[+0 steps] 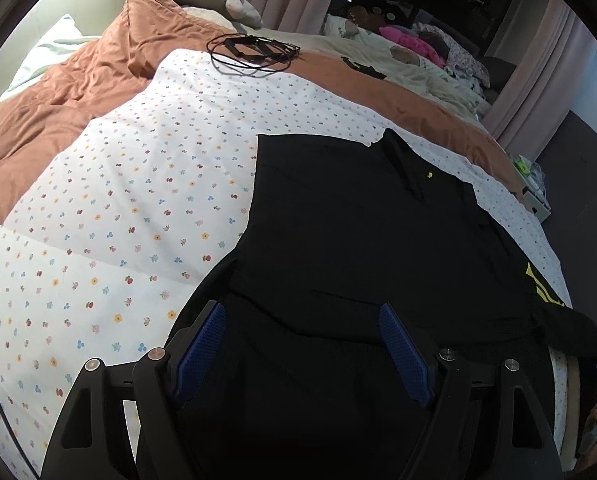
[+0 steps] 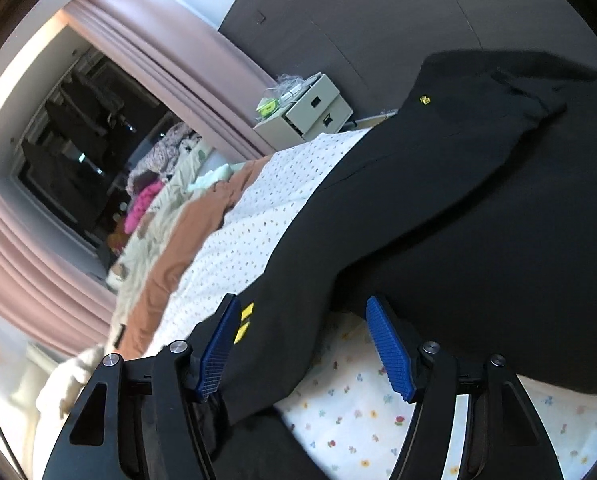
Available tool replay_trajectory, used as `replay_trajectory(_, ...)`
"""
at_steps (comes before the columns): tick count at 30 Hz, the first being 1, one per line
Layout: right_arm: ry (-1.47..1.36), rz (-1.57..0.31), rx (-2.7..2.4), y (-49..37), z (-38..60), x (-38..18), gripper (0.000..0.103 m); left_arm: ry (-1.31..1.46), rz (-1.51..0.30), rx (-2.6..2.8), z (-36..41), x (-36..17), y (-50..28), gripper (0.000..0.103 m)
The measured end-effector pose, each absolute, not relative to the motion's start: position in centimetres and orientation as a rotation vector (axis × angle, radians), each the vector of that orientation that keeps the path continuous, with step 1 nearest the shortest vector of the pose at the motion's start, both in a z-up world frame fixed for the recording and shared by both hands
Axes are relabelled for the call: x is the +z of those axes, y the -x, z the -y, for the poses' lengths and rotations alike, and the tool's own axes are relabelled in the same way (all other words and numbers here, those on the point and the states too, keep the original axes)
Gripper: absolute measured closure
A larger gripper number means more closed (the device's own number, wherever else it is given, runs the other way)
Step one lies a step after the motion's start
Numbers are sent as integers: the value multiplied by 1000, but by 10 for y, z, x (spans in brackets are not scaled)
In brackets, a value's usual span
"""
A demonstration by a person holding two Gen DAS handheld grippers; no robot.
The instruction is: Fold large clothes
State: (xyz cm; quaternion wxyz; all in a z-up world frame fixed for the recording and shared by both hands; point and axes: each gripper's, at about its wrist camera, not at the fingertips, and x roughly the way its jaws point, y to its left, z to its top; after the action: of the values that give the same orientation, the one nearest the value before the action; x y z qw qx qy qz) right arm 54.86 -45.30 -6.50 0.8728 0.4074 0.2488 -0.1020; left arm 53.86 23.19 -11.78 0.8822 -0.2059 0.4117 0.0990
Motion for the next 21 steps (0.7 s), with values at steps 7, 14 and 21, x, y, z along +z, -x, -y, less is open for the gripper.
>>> replay_trajectory(7,-875,-492,-171,-572,455,-72,97,438,-869,222,-233,-123,-541,23)
replay_trajectory(14,-836,-400,-107,-570,421,-43,99,470,-855,225,-239,-120,-539,23)
replay_trajectory(21,-777,-334,82,-575,357,-2,99,483,-840,212,-244,-114,-532,23)
